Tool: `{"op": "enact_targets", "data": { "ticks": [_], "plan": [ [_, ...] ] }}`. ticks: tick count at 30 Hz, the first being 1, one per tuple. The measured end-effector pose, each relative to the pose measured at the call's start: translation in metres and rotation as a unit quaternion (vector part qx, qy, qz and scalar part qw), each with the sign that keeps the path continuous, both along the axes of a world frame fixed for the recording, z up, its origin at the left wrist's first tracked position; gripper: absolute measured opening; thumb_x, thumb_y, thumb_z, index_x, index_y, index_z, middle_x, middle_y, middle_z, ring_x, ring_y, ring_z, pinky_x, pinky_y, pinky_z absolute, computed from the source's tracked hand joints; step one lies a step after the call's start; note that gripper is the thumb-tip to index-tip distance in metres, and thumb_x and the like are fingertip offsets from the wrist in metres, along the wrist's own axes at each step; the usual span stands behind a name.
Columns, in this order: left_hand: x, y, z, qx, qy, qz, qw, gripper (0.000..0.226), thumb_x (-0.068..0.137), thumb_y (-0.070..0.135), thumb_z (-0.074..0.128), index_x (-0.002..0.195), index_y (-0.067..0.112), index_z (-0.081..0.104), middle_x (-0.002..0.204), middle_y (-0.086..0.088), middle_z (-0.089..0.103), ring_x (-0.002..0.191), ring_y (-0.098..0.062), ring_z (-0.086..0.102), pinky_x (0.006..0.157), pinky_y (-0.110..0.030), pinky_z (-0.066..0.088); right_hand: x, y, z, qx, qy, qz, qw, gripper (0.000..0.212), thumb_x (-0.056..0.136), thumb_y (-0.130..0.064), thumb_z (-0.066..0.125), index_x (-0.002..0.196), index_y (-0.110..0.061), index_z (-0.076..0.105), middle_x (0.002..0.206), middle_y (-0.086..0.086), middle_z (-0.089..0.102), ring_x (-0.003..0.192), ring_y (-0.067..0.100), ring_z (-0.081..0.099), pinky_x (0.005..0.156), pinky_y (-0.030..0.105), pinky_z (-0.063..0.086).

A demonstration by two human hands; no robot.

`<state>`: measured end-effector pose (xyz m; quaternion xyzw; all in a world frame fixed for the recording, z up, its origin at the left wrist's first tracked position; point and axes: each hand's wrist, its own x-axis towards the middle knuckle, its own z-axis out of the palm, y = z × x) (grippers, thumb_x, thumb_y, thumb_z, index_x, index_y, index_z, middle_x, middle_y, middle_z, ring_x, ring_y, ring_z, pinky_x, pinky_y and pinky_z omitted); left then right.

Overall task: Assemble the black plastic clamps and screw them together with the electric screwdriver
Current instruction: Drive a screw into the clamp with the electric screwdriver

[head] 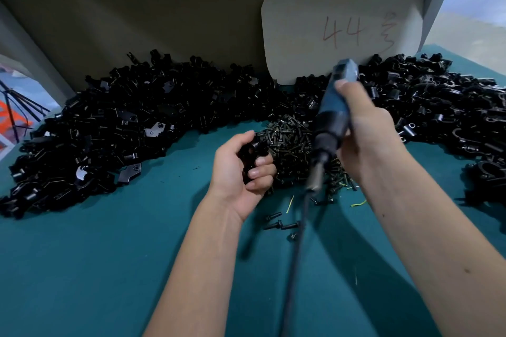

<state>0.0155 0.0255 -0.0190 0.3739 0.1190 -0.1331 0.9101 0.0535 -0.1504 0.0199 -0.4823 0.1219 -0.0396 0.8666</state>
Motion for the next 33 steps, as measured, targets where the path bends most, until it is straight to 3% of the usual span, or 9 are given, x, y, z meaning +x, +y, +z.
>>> {"op": "enact_targets", "data": {
  "ticks": [5, 8, 12, 16, 21, 33],
  "plan": [
    [-0.001, 0.003, 0.001, 0.144, -0.011, -0.056, 0.988, 0.027, 0.097, 0.029, 0.052, 0.074, 0.019, 0.042, 0.06, 0.002, 0.035, 0.041, -0.004, 0.024, 0.032, -0.016, 0.014, -0.001, -0.011, 0.018, 0.2, -0.024, -0.026, 0.979, 0.036, 0.093, -0.023, 0.075, 0.117, -0.004, 0.056, 0.108, 0.016, 0.06, 0.068, 0.022, 0.067, 0.065, 0.032, 0.059],
    [-0.003, 0.002, 0.001, 0.217, -0.021, -0.081, 0.973, 0.03, 0.096, 0.027, 0.051, 0.066, 0.024, 0.056, 0.061, 0.003, 0.035, 0.043, -0.006, 0.022, 0.032, -0.016, 0.014, -0.002, -0.009, 0.025, 0.267, -0.053, -0.031, 0.962, 0.031, 0.097, -0.02, 0.072, 0.116, -0.005, 0.053, 0.1, 0.012, 0.064, 0.065, 0.02, 0.068, 0.064, 0.034, 0.059],
    [-0.002, 0.0, -0.002, 0.28, -0.028, -0.075, 0.957, 0.026, 0.099, 0.026, 0.051, 0.075, 0.023, 0.042, 0.061, 0.003, 0.031, 0.043, -0.006, 0.018, 0.032, -0.016, 0.014, -0.007, -0.009, 0.024, 0.224, -0.099, -0.077, 0.967, 0.044, 0.093, -0.024, 0.079, 0.123, -0.018, 0.048, 0.077, -0.001, 0.061, 0.056, 0.011, 0.055, 0.056, 0.026, 0.049],
    [-0.001, 0.002, -0.004, 0.348, -0.053, -0.058, 0.934, 0.018, 0.099, 0.022, 0.054, 0.084, 0.02, 0.043, 0.061, 0.003, 0.03, 0.044, -0.007, 0.018, 0.035, -0.016, 0.014, -0.009, -0.012, 0.028, 0.19, -0.122, -0.152, 0.962, 0.039, 0.093, -0.018, 0.075, 0.117, -0.015, 0.045, 0.068, -0.001, 0.053, 0.053, 0.013, 0.048, 0.053, 0.027, 0.044],
    [-0.001, 0.003, -0.004, 0.439, -0.072, -0.045, 0.895, 0.024, 0.077, 0.033, 0.06, 0.077, 0.023, 0.038, 0.058, 0.007, 0.03, 0.04, -0.007, 0.023, 0.038, -0.018, 0.016, -0.012, -0.006, 0.029, 0.138, -0.151, -0.186, 0.961, 0.032, 0.094, -0.022, 0.073, 0.105, -0.014, 0.045, 0.065, 0.001, 0.05, 0.05, 0.016, 0.046, 0.054, 0.03, 0.042],
    [-0.002, 0.004, -0.004, 0.458, -0.074, -0.084, 0.882, 0.03, 0.094, 0.02, 0.059, 0.069, 0.024, 0.042, 0.052, 0.01, 0.032, 0.042, -0.008, 0.021, 0.039, -0.017, 0.015, -0.014, 0.0, 0.024, 0.088, -0.165, -0.164, 0.969, 0.023, 0.093, -0.015, 0.066, 0.1, -0.014, 0.043, 0.061, 0.0, 0.048, 0.048, 0.017, 0.044, 0.052, 0.031, 0.041]
  ]
}}
